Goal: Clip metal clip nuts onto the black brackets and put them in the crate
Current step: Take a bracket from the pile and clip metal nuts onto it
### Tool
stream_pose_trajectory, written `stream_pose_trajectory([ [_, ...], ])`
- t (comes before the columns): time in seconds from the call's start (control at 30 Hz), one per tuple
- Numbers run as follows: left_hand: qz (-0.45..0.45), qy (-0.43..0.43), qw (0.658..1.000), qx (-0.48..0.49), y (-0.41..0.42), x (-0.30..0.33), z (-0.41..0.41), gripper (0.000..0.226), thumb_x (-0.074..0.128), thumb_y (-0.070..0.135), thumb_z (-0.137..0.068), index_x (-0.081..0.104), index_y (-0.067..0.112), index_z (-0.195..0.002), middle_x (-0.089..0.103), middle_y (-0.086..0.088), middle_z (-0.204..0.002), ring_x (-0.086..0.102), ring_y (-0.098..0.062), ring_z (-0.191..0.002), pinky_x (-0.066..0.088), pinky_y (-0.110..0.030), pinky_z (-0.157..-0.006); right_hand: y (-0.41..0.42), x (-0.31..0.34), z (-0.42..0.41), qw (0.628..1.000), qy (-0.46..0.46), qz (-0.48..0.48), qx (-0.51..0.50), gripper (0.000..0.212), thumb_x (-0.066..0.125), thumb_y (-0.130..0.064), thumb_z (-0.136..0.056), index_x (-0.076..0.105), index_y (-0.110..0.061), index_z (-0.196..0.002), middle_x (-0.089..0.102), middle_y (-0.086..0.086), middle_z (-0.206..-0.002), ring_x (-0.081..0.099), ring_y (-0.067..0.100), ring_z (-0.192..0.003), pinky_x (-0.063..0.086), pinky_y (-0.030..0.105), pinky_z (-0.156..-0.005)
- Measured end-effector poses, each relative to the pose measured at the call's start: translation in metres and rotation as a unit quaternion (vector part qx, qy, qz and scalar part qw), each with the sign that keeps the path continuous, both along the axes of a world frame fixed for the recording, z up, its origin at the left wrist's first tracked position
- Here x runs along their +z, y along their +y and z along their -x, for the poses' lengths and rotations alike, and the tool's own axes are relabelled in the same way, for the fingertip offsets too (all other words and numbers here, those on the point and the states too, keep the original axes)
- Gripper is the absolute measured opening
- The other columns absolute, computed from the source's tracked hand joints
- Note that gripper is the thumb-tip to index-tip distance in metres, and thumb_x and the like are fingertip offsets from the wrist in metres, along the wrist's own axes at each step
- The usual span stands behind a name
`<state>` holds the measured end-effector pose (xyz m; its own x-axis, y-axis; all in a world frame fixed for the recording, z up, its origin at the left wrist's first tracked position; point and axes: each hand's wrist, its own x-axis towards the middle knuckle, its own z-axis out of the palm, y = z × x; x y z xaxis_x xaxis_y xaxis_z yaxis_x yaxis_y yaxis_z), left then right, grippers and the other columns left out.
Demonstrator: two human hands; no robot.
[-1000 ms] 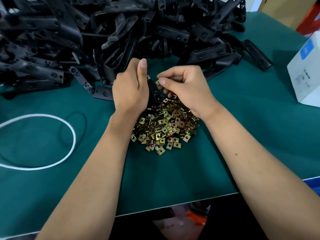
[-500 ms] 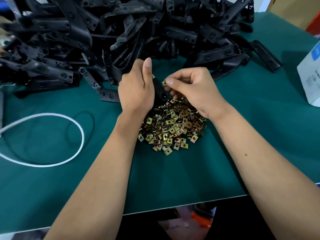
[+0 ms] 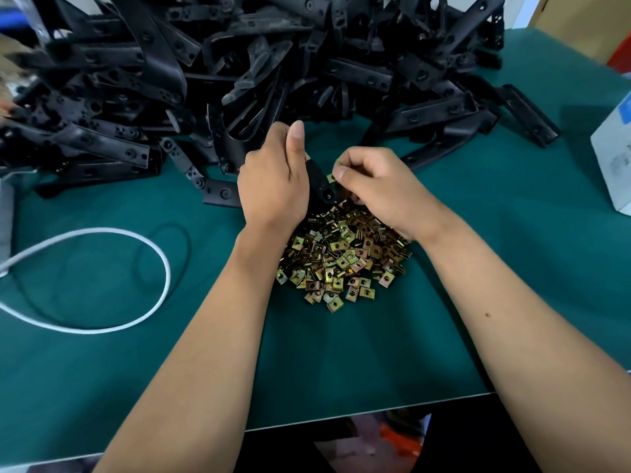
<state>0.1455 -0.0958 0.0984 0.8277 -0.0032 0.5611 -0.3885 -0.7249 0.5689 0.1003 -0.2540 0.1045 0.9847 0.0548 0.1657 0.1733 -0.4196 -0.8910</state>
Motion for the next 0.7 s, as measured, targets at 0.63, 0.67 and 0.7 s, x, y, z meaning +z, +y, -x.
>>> stream_pose_trajectory([
  [0.63, 0.002, -0.008, 1.0, -0.007, 0.0002, 0.0011, 0.0009, 0.07, 0.011, 0.061, -0.099, 0.063, 0.014, -0.106, 0.054, 0.018, -0.071, 0.064, -0.028, -0.079, 0.041, -0.039, -0.066, -0.0003, 0.0006, 0.0005, 0.998, 0.019, -0.054, 0.02, 0.026, 0.058, -0.022, -0.1, 0.064, -0.025, -0.076, 0.058, -0.004, -0.072, 0.05, 0.008, -0.065, 0.041, 0.026, -0.063],
  [0.67, 0.001, -0.008, 1.0, -0.008, 0.0002, 0.0013, 0.0011, 0.07, 0.011, 0.061, -0.099, 0.063, 0.014, -0.106, 0.056, 0.017, -0.074, 0.064, -0.029, -0.079, 0.042, -0.039, -0.066, -0.0003, 0.0007, 0.0007, 0.998, 0.019, -0.054, 0.021, 0.026, 0.058, -0.021, -0.101, 0.064, -0.025, -0.076, 0.057, -0.003, -0.072, 0.049, 0.008, -0.065, 0.04, 0.025, -0.063],
  [0.7, -0.001, -0.009, 1.0, -0.008, 0.0003, 0.0013, 0.0012, 0.069, 0.012, 0.06, -0.1, 0.063, 0.014, -0.106, 0.056, 0.017, -0.075, 0.064, -0.029, -0.079, 0.043, -0.039, -0.066, -0.0004, 0.0009, 0.0009, 0.998, 0.019, -0.054, 0.022, 0.026, 0.058, -0.021, -0.101, 0.064, -0.025, -0.076, 0.057, -0.003, -0.072, 0.049, 0.008, -0.064, 0.04, 0.025, -0.063],
])
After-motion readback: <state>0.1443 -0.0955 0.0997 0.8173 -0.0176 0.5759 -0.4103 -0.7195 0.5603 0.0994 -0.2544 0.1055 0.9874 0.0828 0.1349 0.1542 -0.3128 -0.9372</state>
